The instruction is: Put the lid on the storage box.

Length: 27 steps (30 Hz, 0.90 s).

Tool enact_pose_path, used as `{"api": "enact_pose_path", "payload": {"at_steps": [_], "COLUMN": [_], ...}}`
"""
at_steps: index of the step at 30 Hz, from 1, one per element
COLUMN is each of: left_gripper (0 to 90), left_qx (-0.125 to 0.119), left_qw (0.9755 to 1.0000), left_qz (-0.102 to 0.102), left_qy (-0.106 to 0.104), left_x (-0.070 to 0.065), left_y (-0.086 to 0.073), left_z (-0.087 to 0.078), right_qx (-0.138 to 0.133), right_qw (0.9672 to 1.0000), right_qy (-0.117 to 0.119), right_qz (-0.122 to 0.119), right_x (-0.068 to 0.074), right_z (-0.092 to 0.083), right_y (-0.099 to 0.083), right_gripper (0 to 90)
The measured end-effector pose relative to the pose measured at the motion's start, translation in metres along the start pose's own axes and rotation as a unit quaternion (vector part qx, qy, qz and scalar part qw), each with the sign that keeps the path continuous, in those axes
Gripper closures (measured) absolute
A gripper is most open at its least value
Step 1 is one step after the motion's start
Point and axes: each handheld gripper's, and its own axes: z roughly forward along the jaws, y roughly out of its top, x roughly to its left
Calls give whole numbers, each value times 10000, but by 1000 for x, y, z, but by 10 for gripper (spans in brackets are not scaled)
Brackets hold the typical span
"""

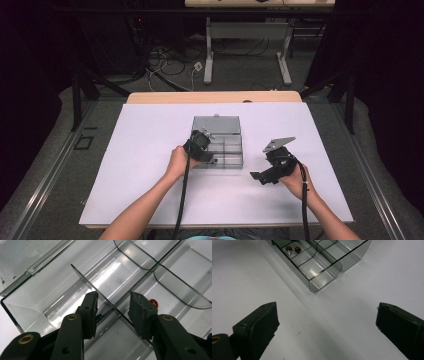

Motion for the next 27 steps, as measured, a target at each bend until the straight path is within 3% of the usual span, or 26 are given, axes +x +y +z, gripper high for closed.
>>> {"api": "enact_pose_path", "payload": {"at_steps": [9,13,17,21,27], "left_gripper": [580,581,579,579,579], "left_qx": [-49,-54,-77,-85,-84], "left_qw": [10000,9999,9999,9998,9997], "left_qz": [-78,-84,-134,-163,-204], "left_qy": [-25,-21,-32,-26,-48], "left_x": [0,0,0,0,-1], "left_y": [-1,-2,-2,-3,-3], "left_z": [0,0,-1,-1,-1], "right_qx": [-34,-180,-109,-246,-437], "right_qw": [9999,9997,9997,9991,9980], "right_qy": [48,-3,-93,118,8], "right_qz": [117,147,173,318,467], "right_x": [-4,-5,-7,-12,-21], "right_z": [-3,1,0,3,8], "right_y": [5,8,13,17,25], "right_gripper": [43,48,55,69,145]}}
